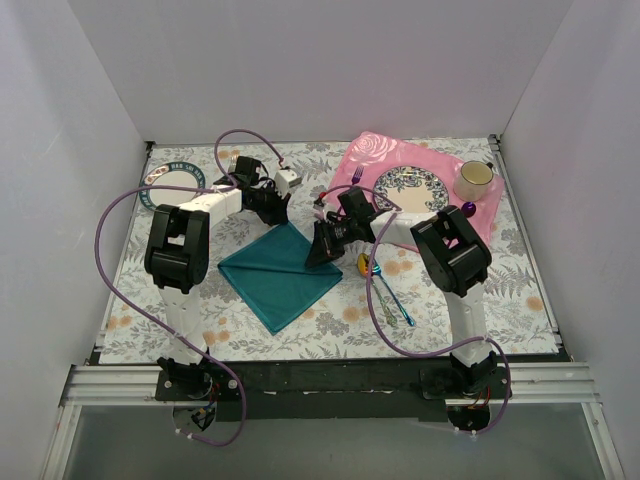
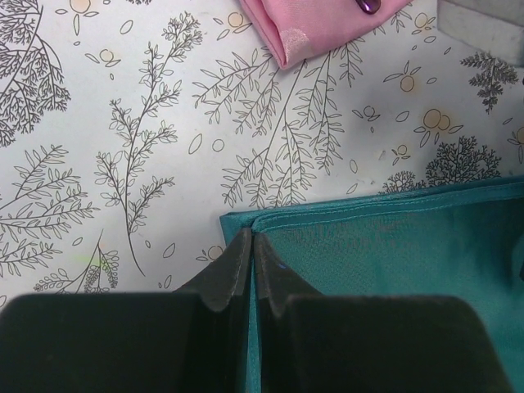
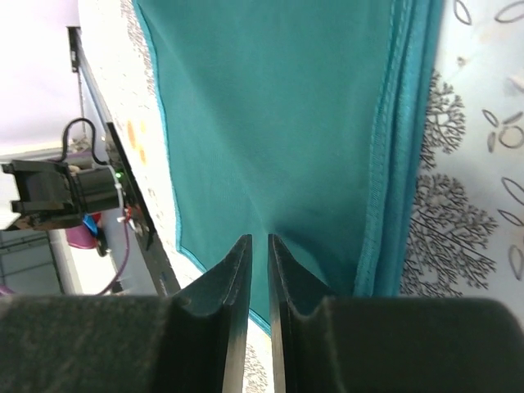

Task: Fold the napkin into a case and place the utensils inside
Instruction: Fold the square-folded napkin at the center of the board.

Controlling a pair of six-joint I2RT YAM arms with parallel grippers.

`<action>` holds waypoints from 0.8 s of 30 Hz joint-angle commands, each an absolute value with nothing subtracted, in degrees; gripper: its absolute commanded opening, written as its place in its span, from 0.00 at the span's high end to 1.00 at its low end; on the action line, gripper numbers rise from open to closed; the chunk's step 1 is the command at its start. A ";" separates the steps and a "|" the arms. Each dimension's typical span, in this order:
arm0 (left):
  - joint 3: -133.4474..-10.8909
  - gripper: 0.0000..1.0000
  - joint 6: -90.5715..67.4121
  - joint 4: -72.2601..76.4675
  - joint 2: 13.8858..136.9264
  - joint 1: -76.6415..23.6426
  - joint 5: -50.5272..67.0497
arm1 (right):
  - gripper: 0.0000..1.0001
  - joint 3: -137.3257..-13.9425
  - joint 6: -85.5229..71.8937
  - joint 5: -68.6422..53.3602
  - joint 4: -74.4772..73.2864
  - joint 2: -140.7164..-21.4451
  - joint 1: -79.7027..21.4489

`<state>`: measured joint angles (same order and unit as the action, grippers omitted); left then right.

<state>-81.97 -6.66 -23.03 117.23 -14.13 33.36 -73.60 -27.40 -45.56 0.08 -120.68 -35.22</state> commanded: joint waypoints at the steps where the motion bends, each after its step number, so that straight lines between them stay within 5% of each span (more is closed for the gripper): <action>1: -81.04 1.00 -6.50 -21.62 113.99 -14.50 33.14 | 0.80 -73.83 -30.76 -48.25 4.74 -118.91 -35.86; 13: -79.98 1.00 -8.78 -19.43 113.56 -13.98 32.43 | 0.86 -69.35 -32.43 -46.94 5.89 -123.40 -35.86; 19: -80.51 0.56 -19.40 -19.95 108.47 -8.62 40.57 | 0.90 -68.64 -34.01 -45.35 4.92 -124.28 -35.60; 24: -74.98 0.48 -21.97 -29.60 98.80 -4.66 54.04 | 0.92 -68.12 -35.42 -45.44 5.71 -124.89 -35.51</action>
<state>-77.95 -18.02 -22.22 110.04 -7.05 41.23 -69.49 -34.89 -47.97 5.76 -123.15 -35.66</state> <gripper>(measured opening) 0.506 0.090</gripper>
